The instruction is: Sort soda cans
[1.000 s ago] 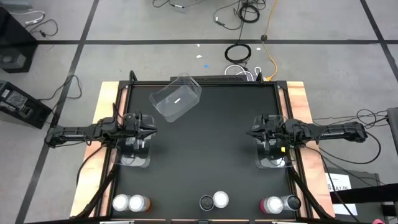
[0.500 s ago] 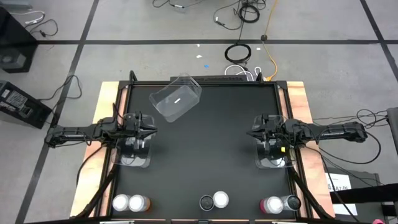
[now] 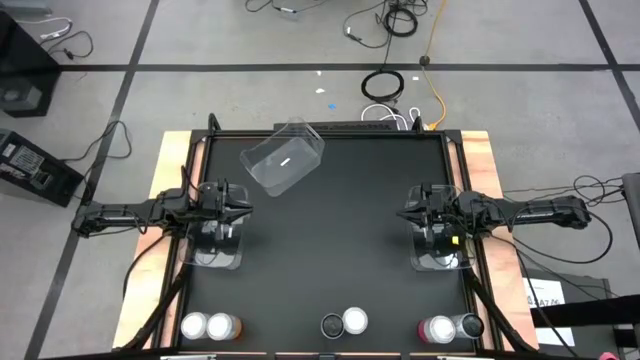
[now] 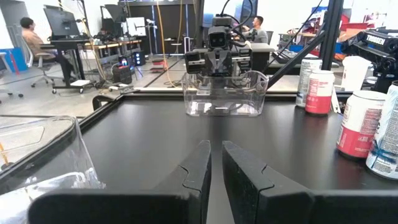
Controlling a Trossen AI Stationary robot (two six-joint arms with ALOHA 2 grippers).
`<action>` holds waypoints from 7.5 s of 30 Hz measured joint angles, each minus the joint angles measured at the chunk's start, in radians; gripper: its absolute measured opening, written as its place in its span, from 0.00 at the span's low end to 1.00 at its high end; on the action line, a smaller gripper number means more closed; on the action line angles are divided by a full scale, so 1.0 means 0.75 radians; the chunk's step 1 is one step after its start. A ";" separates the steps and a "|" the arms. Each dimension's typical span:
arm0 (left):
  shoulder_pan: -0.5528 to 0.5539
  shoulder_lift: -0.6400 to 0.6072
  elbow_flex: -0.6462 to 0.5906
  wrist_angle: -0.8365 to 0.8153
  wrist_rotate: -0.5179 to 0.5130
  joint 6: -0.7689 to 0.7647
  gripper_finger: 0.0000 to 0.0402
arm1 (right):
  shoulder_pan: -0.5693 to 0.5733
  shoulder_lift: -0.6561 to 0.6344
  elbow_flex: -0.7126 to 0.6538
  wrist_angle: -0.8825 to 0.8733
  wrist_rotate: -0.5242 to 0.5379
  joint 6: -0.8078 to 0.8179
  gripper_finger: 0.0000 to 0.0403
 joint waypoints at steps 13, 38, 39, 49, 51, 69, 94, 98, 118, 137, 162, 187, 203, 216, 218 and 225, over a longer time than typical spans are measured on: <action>0.000 0.000 0.000 0.000 -0.001 0.000 0.13 | 0.000 0.000 0.000 0.003 0.038 0.000 0.00; -0.001 0.000 0.000 0.000 -0.001 0.000 0.13 | -0.001 0.035 0.038 0.165 0.503 0.179 0.00; -0.001 0.000 0.001 0.000 -0.001 0.000 0.13 | -0.001 0.050 0.054 0.165 0.503 0.181 0.00; -0.001 0.000 0.000 0.000 0.000 0.000 0.13 | 0.000 0.367 0.450 -0.312 0.484 0.258 0.00; 0.000 0.000 0.000 0.000 0.000 0.000 0.13 | -0.001 0.451 0.583 -0.494 0.490 0.311 0.00; 0.000 0.000 0.001 0.000 -0.001 0.000 0.13 | -0.025 1.013 1.352 -1.490 0.329 1.221 0.00; 0.000 0.000 0.000 0.000 -0.001 0.000 0.13 | -0.025 1.377 1.329 -1.699 0.075 1.733 0.19; -0.001 0.000 0.000 0.000 -0.001 0.000 0.13 | -0.025 1.377 1.227 -1.664 -0.009 1.806 0.30; 0.000 0.000 0.000 0.000 -0.001 0.000 0.13 | 0.012 1.451 1.081 -1.405 -0.076 1.854 0.23; -0.001 0.000 0.000 0.000 -0.001 0.000 0.13 | -0.058 1.589 1.120 -1.151 -0.040 2.089 0.00; 0.000 0.000 0.000 -0.001 0.000 0.000 0.13 | -0.151 2.254 1.787 -1.252 -0.031 1.900 0.00; 0.000 0.000 0.000 -0.001 0.000 0.000 0.13 | -0.151 2.112 1.781 -1.320 0.057 1.824 0.21; 0.000 0.000 0.000 -0.001 -0.001 0.000 0.13 | -0.023 1.805 1.781 -1.418 0.213 1.660 0.21; 0.000 0.000 0.000 0.003 -0.001 -0.448 0.13 | 0.304 1.783 1.781 -1.543 0.505 1.890 0.21; 0.000 0.000 0.000 0.003 -0.001 -0.487 0.13 | 0.356 1.783 1.781 -1.543 0.555 1.930 0.21; 0.000 0.000 0.000 0.002 -0.001 -0.488 0.13 | 0.503 1.783 1.781 -1.538 0.730 2.055 0.21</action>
